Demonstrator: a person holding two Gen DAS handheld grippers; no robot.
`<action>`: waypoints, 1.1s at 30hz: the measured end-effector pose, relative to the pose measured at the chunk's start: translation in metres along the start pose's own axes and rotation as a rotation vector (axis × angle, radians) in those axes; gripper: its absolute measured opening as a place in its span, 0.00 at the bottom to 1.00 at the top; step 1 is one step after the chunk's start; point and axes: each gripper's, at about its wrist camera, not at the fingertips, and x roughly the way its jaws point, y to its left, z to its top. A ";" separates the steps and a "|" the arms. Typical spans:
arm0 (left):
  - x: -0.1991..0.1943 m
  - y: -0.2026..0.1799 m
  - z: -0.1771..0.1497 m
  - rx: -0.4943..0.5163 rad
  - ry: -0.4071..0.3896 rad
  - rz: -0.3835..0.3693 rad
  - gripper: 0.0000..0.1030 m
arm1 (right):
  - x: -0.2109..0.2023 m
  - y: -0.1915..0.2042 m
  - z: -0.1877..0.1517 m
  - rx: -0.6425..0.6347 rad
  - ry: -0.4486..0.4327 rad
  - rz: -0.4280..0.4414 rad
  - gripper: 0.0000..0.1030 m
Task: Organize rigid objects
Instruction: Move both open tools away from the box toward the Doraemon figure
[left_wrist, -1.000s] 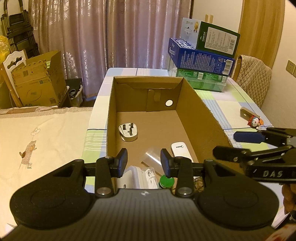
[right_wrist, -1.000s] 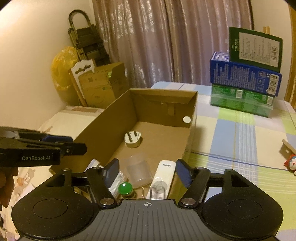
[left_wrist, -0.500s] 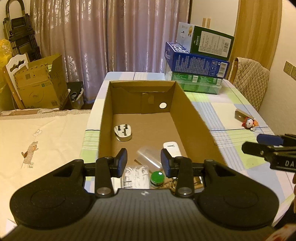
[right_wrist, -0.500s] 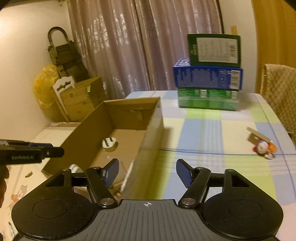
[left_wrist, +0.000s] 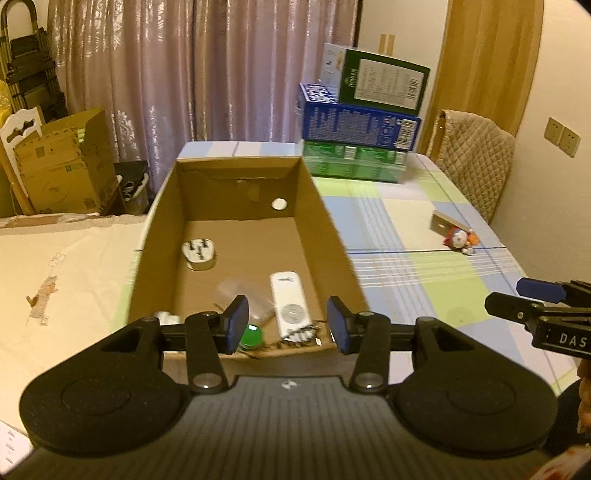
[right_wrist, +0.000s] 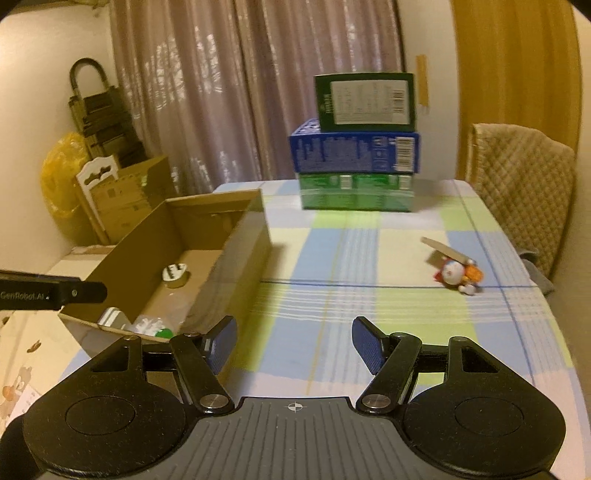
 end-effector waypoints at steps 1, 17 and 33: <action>0.000 -0.004 -0.001 0.003 0.000 -0.001 0.44 | -0.003 -0.004 0.000 0.006 -0.002 -0.006 0.64; 0.004 -0.066 0.006 0.034 -0.052 -0.061 0.82 | -0.039 -0.066 -0.009 0.115 -0.038 -0.112 0.65; 0.043 -0.146 0.026 0.124 -0.038 -0.176 0.89 | -0.059 -0.141 -0.002 0.178 -0.063 -0.231 0.67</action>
